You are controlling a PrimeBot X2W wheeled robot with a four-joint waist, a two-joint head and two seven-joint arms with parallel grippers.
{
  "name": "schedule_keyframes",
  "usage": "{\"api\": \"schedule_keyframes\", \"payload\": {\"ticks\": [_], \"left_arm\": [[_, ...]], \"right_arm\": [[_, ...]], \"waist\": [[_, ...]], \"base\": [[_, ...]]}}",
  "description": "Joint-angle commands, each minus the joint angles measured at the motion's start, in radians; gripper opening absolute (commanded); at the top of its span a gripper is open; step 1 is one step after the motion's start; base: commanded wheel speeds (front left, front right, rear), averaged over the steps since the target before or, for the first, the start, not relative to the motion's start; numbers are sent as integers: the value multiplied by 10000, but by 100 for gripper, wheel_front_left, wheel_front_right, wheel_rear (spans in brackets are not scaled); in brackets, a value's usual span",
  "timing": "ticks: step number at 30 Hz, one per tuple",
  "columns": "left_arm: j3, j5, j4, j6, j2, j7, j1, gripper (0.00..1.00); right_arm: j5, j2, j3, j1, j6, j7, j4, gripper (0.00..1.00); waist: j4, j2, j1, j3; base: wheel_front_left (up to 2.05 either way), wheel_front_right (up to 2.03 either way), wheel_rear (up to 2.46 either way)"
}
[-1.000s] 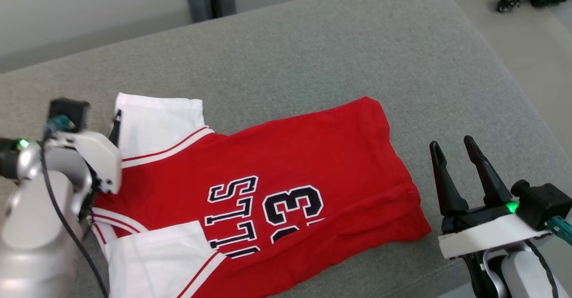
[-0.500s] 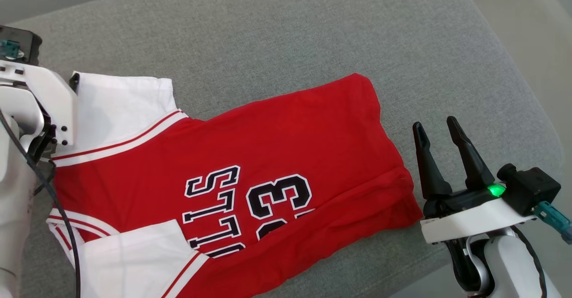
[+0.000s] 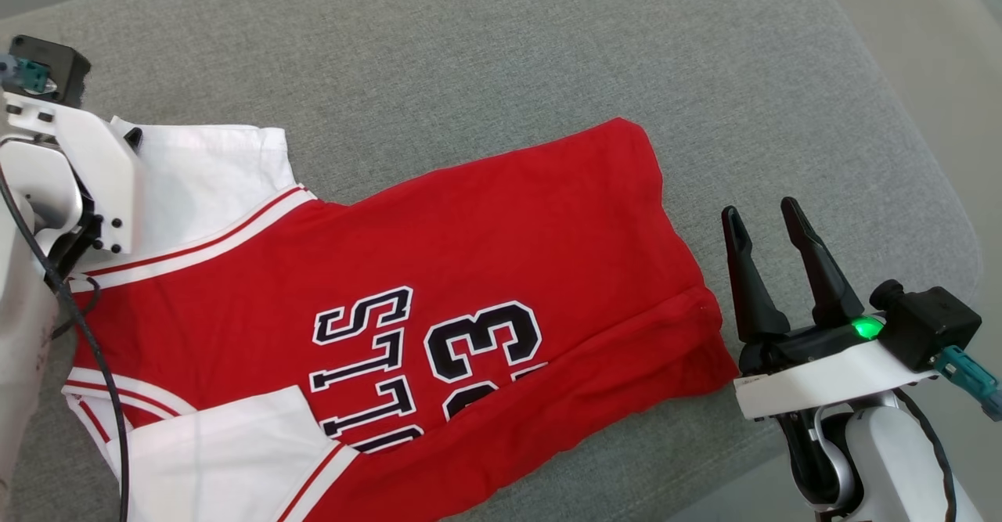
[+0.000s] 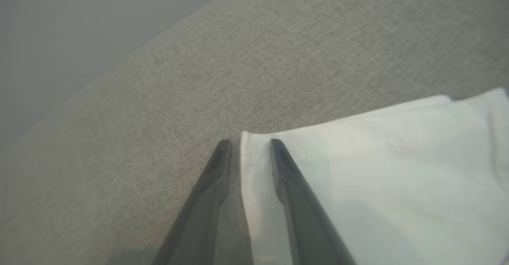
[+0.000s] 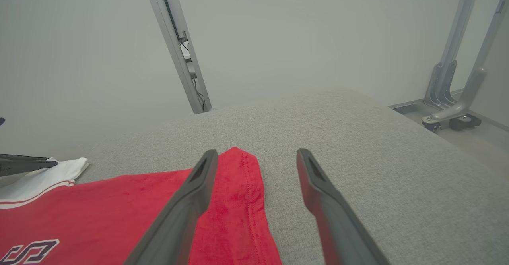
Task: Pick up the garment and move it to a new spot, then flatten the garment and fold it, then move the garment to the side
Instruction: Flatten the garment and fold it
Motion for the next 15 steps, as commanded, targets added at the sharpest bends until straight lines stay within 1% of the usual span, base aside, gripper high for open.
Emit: {"api": "schedule_keyframes", "payload": {"ticks": [1, 4, 6, 9, 10, 12, 13, 15], "left_arm": [[-137, -138, 2, 8, 39, 87, -73, 0], [-428, -493, -109, 9, 92, 89, -94, 0], [-412, -656, -103, 9, 129, -86, -153, 0], [-462, -830, -80, 9, -121, -515, -130, 0], [-568, -926, -222, 8, -294, -872, -46, 0], [-577, -1143, -415, 8, -509, -1264, 34, 0], [-685, -1304, -621, 8, -709, -1508, 183, 0], [-835, -1390, -866, 8, -808, -1774, 274, 0]], "right_arm": [[13, -23, -29, -113, 1, -52, 60, 100], [16, -51, -129, -79, 1, -52, 108, 100], [27, -86, -182, -71, 1, -52, 147, 100], [112, -220, -242, -121, 1, -52, 279, 100], [110, -408, -282, -235, 1, -52, 396, 100], [48, -615, -372, -371, 1, -52, 569, 100], [4, -814, -423, -600, 1, -50, 906, 100], [-3, -1094, -329, -920, 1, -52, 1392, 100]], "waist": [[22, 0, 0, 1], [148, 0, 0, -32], [270, 0, 0, -82], [665, 0, 0, -277], [954, 0, 0, -375], [1275, 0, 0, -449], [1586, 0, 0, -511], [1873, 0, 0, -549]], "base": [[0, 0, 0], [0, 0, 0], [0, 0, 0], [0, 0, 0], [0, 0, 0], [0, 0, 0], [0, 0, 0], [0, 0, 0]]}}
